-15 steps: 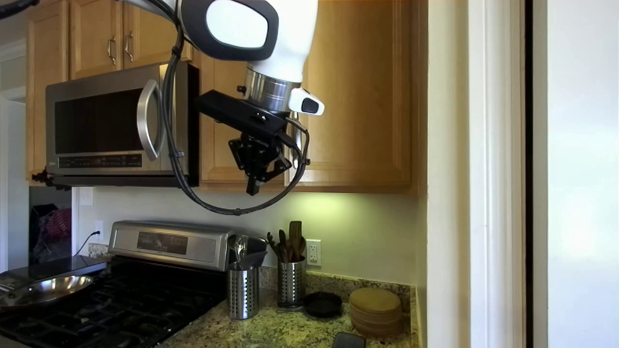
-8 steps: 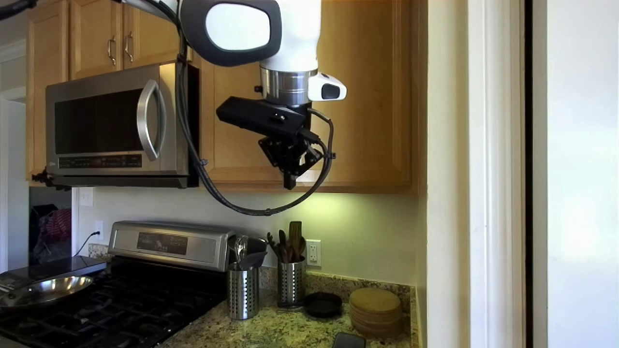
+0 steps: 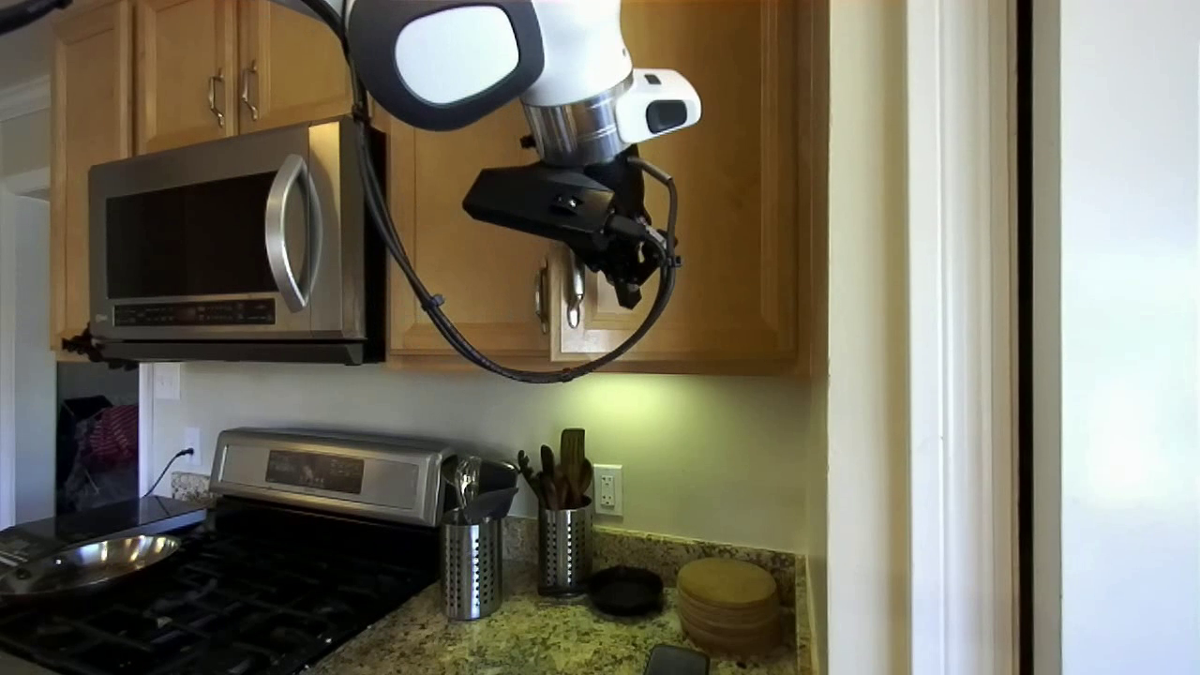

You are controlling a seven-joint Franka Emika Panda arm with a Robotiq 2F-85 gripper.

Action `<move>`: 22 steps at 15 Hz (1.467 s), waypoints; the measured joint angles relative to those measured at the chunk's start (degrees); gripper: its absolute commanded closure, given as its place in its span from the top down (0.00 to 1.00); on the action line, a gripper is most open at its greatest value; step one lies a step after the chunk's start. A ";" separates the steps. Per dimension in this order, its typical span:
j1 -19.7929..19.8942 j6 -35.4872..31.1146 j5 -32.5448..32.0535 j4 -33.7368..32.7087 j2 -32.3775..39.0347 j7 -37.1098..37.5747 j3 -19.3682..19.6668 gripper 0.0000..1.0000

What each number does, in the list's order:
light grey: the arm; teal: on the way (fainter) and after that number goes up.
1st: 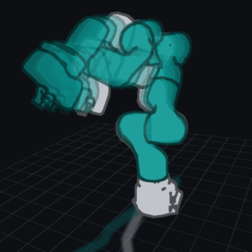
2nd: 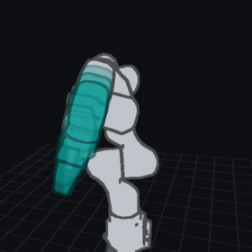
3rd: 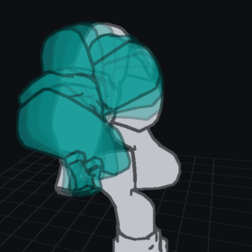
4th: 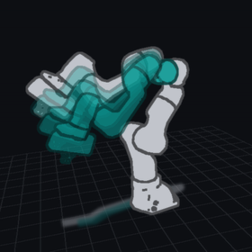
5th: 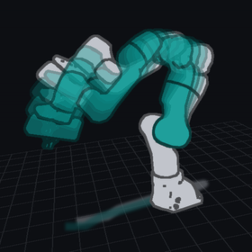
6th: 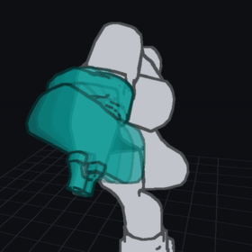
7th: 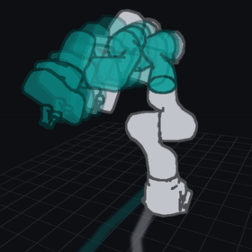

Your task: Close the cupboard

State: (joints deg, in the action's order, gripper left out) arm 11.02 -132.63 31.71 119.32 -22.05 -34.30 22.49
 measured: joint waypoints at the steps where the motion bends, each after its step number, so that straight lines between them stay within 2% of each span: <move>1: -0.18 -1.76 1.76 -0.05 0.00 0.32 0.05 0.04; 6: -1.74 -6.44 9.99 -0.16 0.11 1.78 0.36 0.04; 13: -3.70 -5.92 17.56 -0.94 1.77 1.80 0.41 0.04; 22: -4.20 4.95 23.02 -3.86 3.63 1.01 -0.42 0.04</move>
State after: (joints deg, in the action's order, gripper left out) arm 6.81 -127.68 54.72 115.45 -18.42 -33.29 22.07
